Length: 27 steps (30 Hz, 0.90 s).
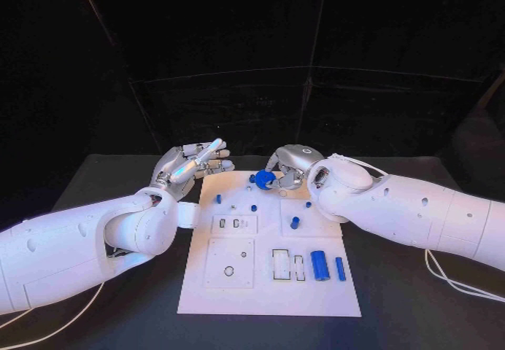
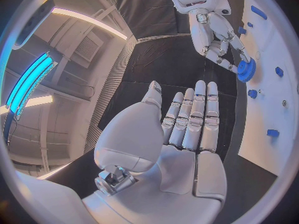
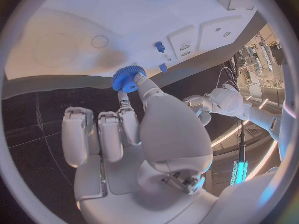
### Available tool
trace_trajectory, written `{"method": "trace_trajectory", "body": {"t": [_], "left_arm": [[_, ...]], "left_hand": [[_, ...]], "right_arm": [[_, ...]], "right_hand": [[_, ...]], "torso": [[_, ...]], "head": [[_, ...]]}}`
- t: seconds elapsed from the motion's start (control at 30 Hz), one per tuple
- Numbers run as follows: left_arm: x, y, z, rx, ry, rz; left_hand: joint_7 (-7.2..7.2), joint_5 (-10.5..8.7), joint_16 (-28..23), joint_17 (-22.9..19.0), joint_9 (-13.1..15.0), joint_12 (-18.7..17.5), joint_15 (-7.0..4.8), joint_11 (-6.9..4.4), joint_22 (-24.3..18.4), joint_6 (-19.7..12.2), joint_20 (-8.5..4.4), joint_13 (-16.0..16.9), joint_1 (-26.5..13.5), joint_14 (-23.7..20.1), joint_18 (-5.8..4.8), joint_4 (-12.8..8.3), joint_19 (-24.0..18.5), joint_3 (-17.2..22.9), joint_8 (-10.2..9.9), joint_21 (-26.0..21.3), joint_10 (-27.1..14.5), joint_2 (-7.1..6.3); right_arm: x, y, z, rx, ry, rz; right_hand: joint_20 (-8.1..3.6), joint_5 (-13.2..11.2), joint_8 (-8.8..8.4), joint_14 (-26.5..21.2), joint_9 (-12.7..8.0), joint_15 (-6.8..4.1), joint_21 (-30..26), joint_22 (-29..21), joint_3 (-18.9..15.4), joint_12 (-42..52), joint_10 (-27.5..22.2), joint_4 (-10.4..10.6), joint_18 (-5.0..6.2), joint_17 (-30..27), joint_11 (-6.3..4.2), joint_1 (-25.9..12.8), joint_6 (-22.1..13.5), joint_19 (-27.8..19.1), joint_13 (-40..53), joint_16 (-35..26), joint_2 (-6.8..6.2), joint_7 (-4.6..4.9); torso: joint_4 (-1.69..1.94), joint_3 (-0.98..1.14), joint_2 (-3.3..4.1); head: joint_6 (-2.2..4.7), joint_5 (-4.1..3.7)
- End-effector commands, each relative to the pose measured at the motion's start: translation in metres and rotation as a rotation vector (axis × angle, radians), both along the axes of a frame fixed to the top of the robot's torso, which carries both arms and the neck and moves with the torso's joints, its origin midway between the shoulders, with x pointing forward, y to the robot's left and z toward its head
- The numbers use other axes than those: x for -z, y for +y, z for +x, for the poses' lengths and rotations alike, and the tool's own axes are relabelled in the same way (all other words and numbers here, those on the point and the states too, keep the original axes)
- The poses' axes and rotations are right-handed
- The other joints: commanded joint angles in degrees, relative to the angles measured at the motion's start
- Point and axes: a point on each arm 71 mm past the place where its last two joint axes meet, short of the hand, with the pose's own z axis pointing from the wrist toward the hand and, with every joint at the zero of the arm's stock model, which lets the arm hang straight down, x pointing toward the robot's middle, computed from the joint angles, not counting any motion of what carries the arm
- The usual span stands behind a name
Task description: Assemble the parts on the task board
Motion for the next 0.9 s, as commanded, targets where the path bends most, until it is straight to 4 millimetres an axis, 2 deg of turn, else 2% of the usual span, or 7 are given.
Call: {"method": "trace_trajectory", "body": {"t": [0.03,0.17,0.5,0.9], "left_arm": [[-0.002,-0.002,0.000,0.015,-0.008,-0.005],[-0.002,-0.002,0.000,0.015,-0.008,-0.005],[-0.002,-0.002,0.000,0.015,-0.008,-0.004],[-0.002,-0.003,0.000,0.017,-0.007,-0.005]], "left_hand": [[0.16,0.30,-0.40,0.09,-0.04,-0.30,-0.09,-0.07,-0.06,0.48,0.05,-0.03,0.76,0.35,0.80,-0.40,0.54,0.10,-0.26,-0.18,0.28,0.04],[0.16,0.30,-0.40,0.09,-0.04,-0.30,-0.09,-0.07,-0.06,0.48,0.05,-0.03,0.76,0.35,0.80,-0.40,0.54,0.10,-0.26,-0.18,0.28,0.04],[0.18,0.30,-0.43,0.10,-0.04,-0.33,-0.08,-0.06,-0.08,0.47,0.05,-0.03,0.77,0.36,0.80,-0.45,0.56,0.09,-0.29,-0.21,0.27,0.02],[0.18,0.30,-0.45,0.10,-0.04,-0.34,-0.08,-0.05,-0.09,0.47,0.05,-0.03,0.77,0.37,0.80,-0.48,0.57,0.10,-0.30,-0.22,0.26,0.02]], "right_arm": [[-0.001,0.008,0.001,-0.007,-0.004,-0.008],[0.001,0.018,0.002,-0.020,0.004,-0.014],[0.008,0.036,0.005,-0.035,0.031,-0.034],[0.014,0.044,0.007,-0.037,0.060,-0.065]], "right_hand": [[-0.07,-0.34,-0.18,5.02,0.11,-0.40,0.29,7.56,0.49,0.28,0.41,-0.02,-0.89,10.07,0.14,-0.40,0.92,0.78,3.65,0.26,0.07,-0.34],[-0.07,-0.44,-0.24,5.02,0.11,-0.40,0.30,7.60,0.64,0.27,0.41,0.01,-0.90,10.05,0.15,-0.49,0.94,0.80,3.65,0.25,0.09,-0.34],[-0.07,-0.64,-0.37,5.01,0.10,-0.39,0.33,7.67,0.86,0.36,0.50,0.03,-0.92,10.03,0.17,-0.64,0.91,0.85,3.80,0.24,0.05,-0.31],[-0.05,-0.88,-0.61,4.99,0.07,-0.36,0.33,7.68,1.13,0.37,0.50,0.00,-0.92,9.92,0.22,-0.86,0.79,0.84,3.85,0.20,-0.16,-0.25]], "torso": [[0.04,0.02,0.05],[0.12,0.01,0.05],[0.02,0.05,0.04],[-0.07,0.06,0.00]], "head": [[-0.09,0.21],[-0.21,0.22],[-0.36,0.56],[-0.65,0.65]]}}
